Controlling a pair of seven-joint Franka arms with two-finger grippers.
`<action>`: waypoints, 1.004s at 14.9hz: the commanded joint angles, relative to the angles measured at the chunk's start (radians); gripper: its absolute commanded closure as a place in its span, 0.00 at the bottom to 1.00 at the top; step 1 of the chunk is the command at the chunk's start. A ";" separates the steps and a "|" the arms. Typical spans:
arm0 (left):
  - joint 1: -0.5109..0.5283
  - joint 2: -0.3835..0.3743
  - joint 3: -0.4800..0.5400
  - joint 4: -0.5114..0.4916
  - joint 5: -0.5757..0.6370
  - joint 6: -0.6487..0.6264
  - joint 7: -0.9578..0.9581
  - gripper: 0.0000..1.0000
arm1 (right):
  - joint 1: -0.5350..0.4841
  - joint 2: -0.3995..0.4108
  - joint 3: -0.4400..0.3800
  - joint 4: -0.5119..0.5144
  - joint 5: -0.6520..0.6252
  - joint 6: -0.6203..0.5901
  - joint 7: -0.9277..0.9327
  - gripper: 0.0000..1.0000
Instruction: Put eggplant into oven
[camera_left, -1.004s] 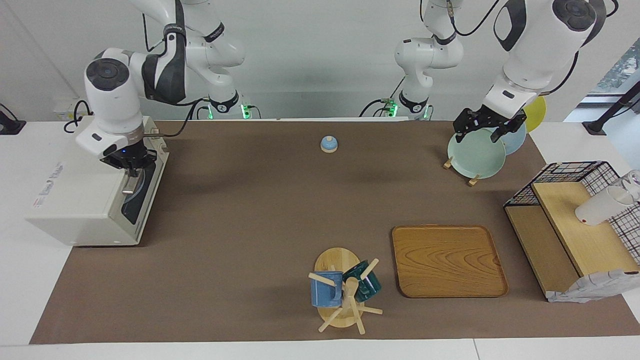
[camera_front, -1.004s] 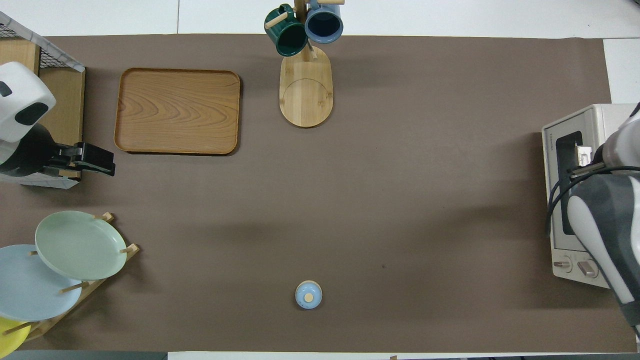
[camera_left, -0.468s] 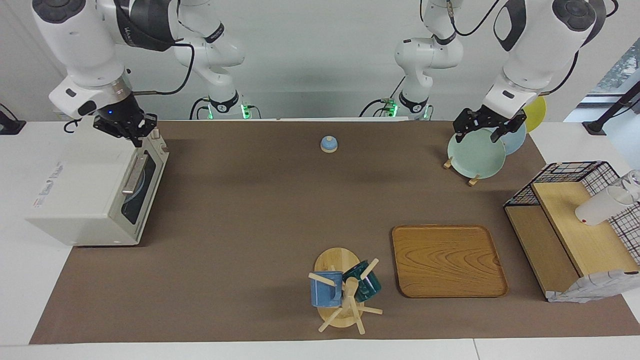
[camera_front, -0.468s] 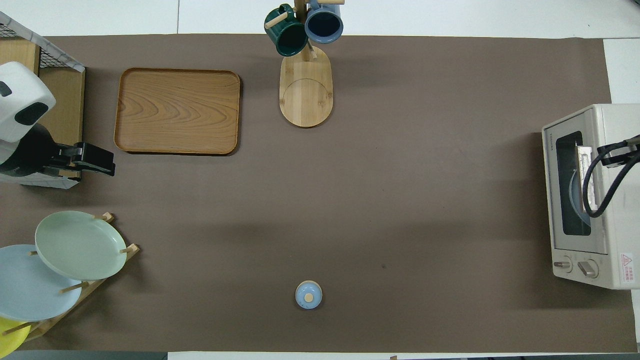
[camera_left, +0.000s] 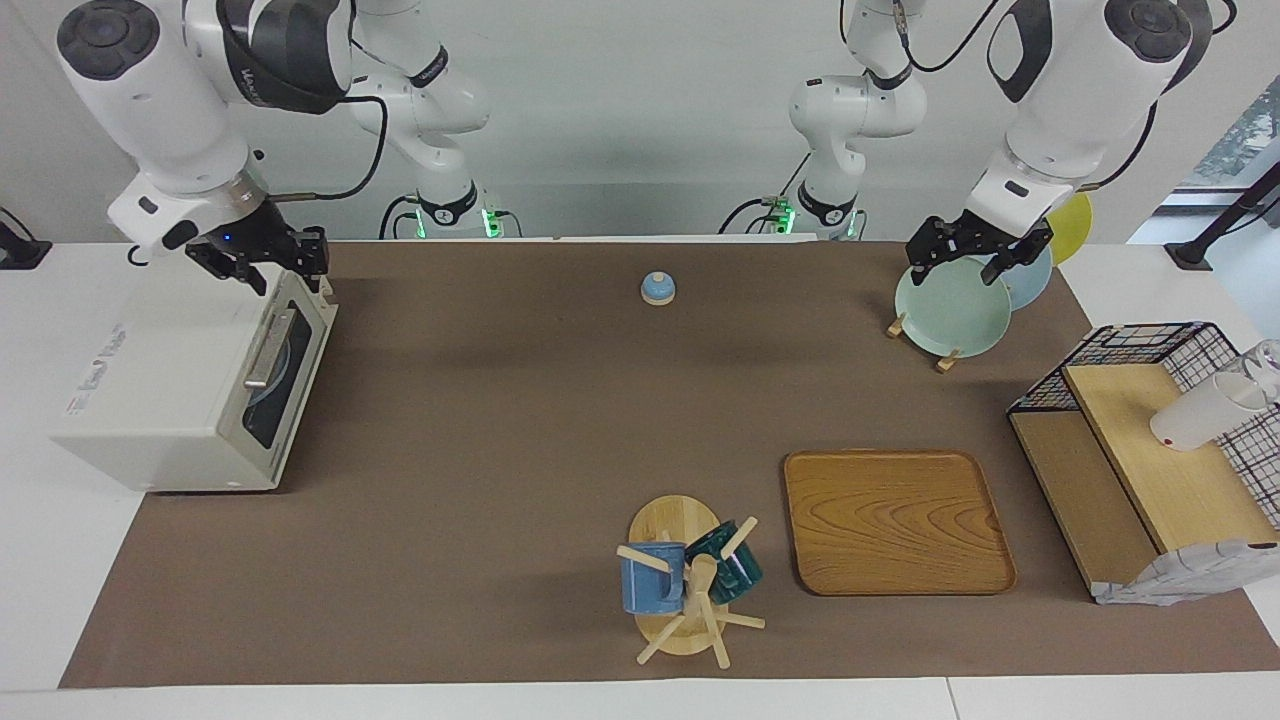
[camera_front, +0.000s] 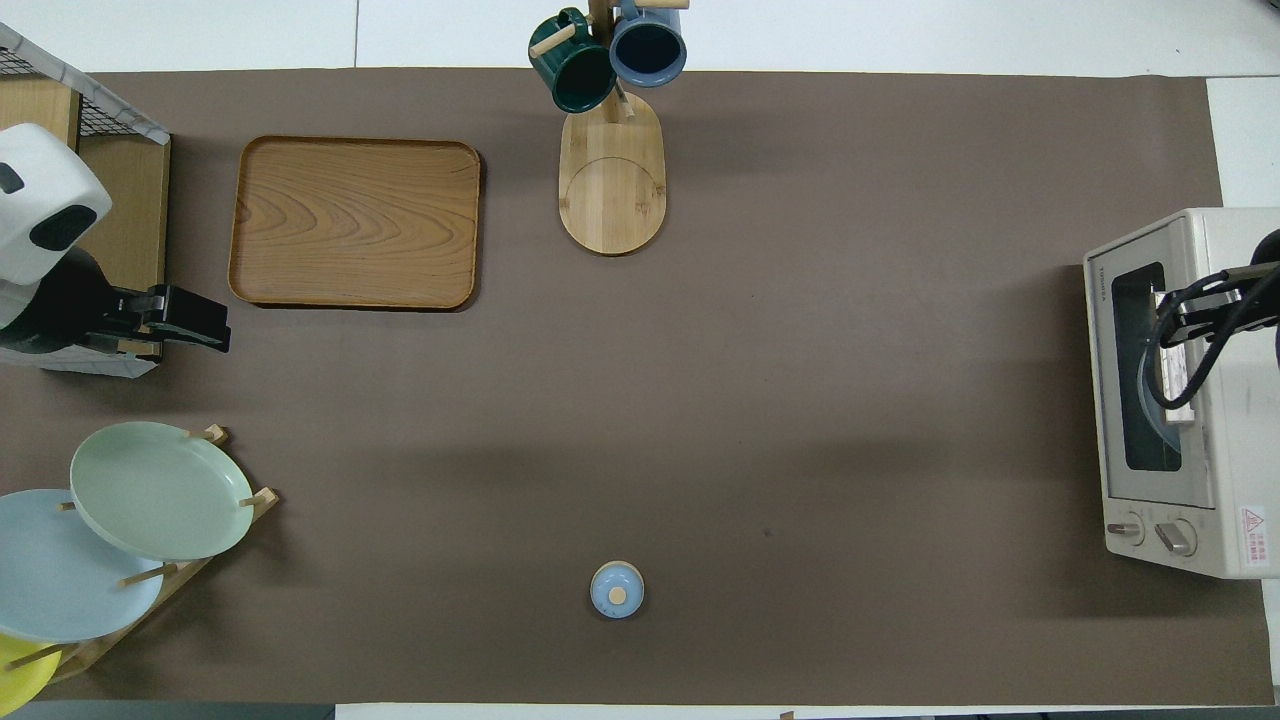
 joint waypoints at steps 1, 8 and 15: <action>0.017 -0.013 -0.008 -0.016 -0.011 0.014 0.006 0.00 | -0.005 0.011 0.002 0.029 0.023 -0.020 0.018 0.00; 0.017 -0.013 -0.008 -0.014 -0.013 0.014 0.006 0.00 | -0.005 0.016 -0.004 0.031 0.039 -0.026 0.019 0.00; 0.017 -0.013 -0.008 -0.014 -0.011 0.013 0.006 0.00 | -0.005 0.016 -0.007 0.032 0.082 -0.011 0.041 0.00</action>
